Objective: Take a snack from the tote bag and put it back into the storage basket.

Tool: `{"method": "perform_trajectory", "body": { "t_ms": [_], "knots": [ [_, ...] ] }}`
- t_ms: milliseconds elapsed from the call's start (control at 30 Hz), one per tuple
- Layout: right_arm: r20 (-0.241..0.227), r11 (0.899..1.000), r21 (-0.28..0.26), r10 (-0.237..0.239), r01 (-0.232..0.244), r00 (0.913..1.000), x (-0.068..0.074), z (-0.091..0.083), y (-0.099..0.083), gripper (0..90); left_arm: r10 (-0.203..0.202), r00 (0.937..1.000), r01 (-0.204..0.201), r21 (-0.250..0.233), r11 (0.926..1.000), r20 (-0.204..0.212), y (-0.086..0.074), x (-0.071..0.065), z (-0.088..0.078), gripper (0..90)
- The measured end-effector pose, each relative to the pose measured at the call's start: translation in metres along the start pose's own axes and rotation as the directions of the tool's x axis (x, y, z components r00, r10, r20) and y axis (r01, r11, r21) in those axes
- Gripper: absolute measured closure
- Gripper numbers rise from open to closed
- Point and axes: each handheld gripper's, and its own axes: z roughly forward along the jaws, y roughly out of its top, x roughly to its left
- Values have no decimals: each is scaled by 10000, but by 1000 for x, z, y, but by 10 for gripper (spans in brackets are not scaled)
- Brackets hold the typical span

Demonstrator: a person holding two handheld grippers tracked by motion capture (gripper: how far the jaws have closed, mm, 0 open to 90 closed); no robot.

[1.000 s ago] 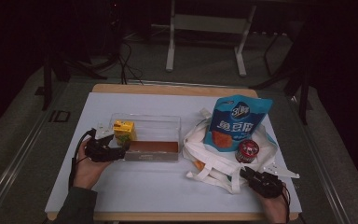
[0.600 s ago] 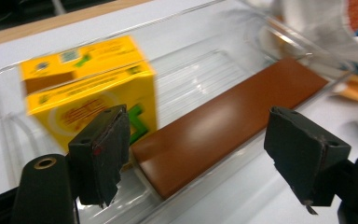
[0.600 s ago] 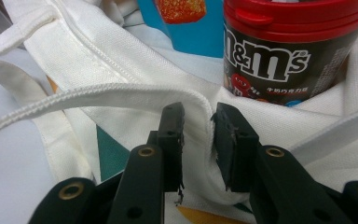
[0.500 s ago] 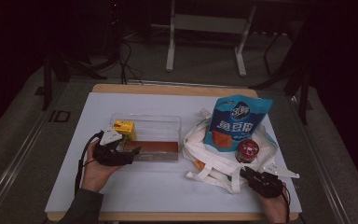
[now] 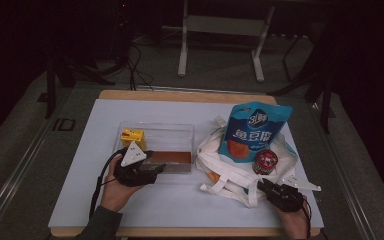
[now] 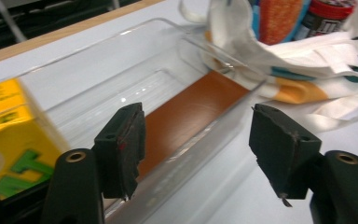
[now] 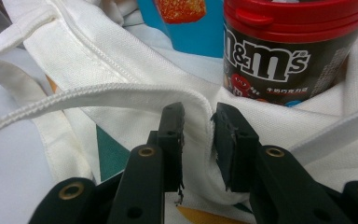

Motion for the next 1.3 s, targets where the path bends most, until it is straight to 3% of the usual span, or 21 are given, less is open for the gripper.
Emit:
{"method": "perform_trajectory", "body": {
  "t_ms": [167,367,533,733,1100,1300],
  "knots": [
    [-41,9999,46,130,-129,9999,-1,0,1,733,-16,9986,18,-51,10000,535,-1,-8,8,418],
    [55,9992,386,-41,39,10000,1,-2,8,733,53,9965,-42,-137,9999,834,-4,-15,10,450],
    [-94,9988,452,-181,185,9998,1,-10,15,745,528,9918,-524,-63,9986,1167,-14,-27,15,469],
    [-226,9973,507,-521,532,9984,1,-24,26,782,792,9866,-799,-4,9968,1428,-26,-35,23,490],
    [-132,9944,572,-881,888,9960,-9,-44,43,819,905,9767,-929,30,9957,1948,-42,-36,35,488],
    [-20,9942,579,-901,901,9959,-19,-44,57,799,871,9800,-914,154,9957,1790,-49,-31,39,487]
  ]
}}
